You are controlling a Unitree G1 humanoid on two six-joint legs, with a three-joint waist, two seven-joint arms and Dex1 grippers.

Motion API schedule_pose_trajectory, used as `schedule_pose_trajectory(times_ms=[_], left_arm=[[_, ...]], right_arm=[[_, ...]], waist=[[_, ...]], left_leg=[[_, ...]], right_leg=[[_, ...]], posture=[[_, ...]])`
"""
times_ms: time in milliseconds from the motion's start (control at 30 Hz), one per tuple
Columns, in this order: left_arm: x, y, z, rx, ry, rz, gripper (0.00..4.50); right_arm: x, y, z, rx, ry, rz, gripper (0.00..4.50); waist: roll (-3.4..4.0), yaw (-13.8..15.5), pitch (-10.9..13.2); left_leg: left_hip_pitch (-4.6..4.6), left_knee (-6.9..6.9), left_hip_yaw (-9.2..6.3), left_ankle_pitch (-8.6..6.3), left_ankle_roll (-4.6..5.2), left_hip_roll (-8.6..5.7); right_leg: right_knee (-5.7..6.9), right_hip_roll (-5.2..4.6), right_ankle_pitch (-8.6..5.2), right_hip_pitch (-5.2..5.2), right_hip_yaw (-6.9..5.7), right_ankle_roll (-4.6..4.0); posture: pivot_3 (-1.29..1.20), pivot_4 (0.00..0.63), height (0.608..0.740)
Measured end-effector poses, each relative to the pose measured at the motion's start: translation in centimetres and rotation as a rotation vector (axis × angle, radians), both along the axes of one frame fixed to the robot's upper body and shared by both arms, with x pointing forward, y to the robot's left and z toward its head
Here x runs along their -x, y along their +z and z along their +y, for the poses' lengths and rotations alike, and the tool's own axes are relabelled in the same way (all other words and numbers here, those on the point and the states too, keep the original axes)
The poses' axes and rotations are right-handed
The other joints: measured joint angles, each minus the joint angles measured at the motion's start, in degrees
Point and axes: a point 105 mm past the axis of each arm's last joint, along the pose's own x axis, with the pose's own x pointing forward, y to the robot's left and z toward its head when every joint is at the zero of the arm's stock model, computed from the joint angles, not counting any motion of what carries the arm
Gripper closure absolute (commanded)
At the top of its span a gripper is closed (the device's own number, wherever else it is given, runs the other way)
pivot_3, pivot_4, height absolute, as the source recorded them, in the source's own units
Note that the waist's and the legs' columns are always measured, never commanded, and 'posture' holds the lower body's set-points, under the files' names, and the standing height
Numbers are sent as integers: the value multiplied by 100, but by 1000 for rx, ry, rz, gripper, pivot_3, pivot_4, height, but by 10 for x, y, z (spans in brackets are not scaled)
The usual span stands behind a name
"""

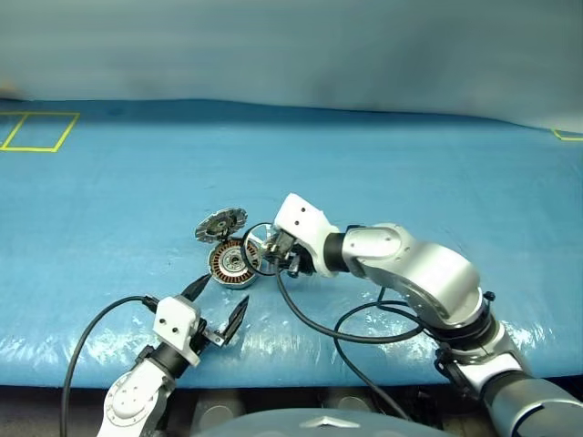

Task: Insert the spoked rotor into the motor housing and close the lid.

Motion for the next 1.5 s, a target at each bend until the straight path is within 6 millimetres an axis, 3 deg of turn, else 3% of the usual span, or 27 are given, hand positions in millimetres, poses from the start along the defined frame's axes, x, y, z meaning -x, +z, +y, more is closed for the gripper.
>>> schedule_pose_trajectory(times_ms=[367, 1133, 1367, 1500], left_arm=[[8, -3, 2, 15, 40, 12, 0], [12, -4, 2, 16, 50, 4, 0], [12, -4, 0, 21, 48, 3, 0], [12, -5, 0, 22, 47, 5, 0]], right_arm=[[-5, -9, 28, -4, 76, -17, 3194], [-14, -25, 35, 29, 85, -28, 3194], [-15, -26, 34, 45, 83, -38, 907], [-15, -25, 34, 42, 80, -35, 907]], waist=[[1, -11, 0], [2, -33, 1], [2, -36, 1], [2, -37, 1]], left_leg=[[0, 1, 0, 0, 0, 0], [0, 2, 0, 0, 0, 0], [0, 2, 0, 0, 0, 0], [0, 2, 0, 0, 0, 0]], right_leg=[[0, 0, 0, 0, 0, 0], [1, 0, 0, 0, 0, 0], [1, 0, 0, 0, 0, 0], [2, 0, 0, 0, 0, 0]], posture=[[0, 150, 740], [0, 150, 740], [0, 150, 740], [0, 150, 740]])
